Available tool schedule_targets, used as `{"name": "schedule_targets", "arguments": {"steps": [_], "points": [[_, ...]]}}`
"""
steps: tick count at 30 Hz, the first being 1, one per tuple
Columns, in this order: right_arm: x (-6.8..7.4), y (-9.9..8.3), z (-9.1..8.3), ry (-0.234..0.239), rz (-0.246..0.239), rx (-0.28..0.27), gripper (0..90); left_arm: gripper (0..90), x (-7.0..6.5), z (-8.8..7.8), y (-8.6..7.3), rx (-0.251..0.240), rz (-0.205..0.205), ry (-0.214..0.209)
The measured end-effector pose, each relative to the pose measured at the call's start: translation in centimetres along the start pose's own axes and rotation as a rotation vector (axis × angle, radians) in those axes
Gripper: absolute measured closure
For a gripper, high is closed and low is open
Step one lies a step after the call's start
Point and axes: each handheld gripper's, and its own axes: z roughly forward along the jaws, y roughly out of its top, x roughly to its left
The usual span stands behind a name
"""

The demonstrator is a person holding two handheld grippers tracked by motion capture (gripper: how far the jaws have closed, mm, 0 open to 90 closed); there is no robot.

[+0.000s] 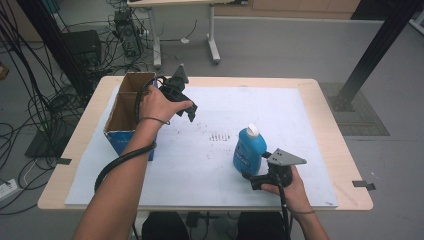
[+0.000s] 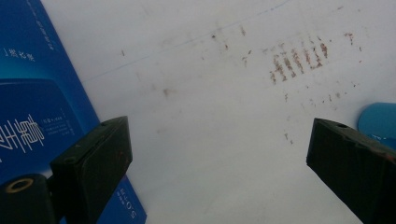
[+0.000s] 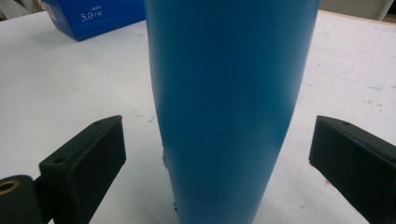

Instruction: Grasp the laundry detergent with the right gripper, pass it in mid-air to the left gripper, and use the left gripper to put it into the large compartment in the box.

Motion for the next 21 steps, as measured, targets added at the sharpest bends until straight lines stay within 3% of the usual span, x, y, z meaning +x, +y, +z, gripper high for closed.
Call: {"name": "schedule_targets", "arguments": {"steps": [21], "points": [[0.28,-0.27,0.97,-0.013,0.005,-0.021,4.1,7.2,0.02,0.35,-0.01,0.007,-0.001,0.000]]}}
